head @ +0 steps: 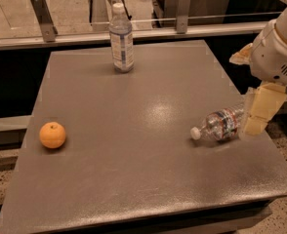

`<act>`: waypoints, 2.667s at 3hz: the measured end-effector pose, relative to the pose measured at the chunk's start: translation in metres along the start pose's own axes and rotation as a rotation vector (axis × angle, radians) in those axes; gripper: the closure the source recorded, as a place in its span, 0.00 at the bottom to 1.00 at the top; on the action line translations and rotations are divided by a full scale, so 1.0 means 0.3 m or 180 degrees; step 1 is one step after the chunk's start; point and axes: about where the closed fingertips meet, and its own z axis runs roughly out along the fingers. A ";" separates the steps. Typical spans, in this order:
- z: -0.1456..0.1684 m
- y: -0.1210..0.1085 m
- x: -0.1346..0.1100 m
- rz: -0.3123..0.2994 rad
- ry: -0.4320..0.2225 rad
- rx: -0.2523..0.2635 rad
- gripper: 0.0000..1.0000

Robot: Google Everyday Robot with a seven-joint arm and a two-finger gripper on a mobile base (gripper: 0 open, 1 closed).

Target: Place water bottle upright

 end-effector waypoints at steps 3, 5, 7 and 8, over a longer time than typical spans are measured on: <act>0.248 0.031 0.063 -0.0830 -0.0095 -0.0395 0.00; 0.314 0.057 0.044 -0.0949 -0.0229 -0.0442 0.23; 0.275 0.050 -0.006 -0.0980 -0.0347 -0.0412 0.70; 0.215 0.034 -0.072 -0.0988 -0.0478 -0.0385 0.92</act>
Offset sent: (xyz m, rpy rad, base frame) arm 0.0067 -0.0073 -0.0857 -0.0341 0.0822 0.3392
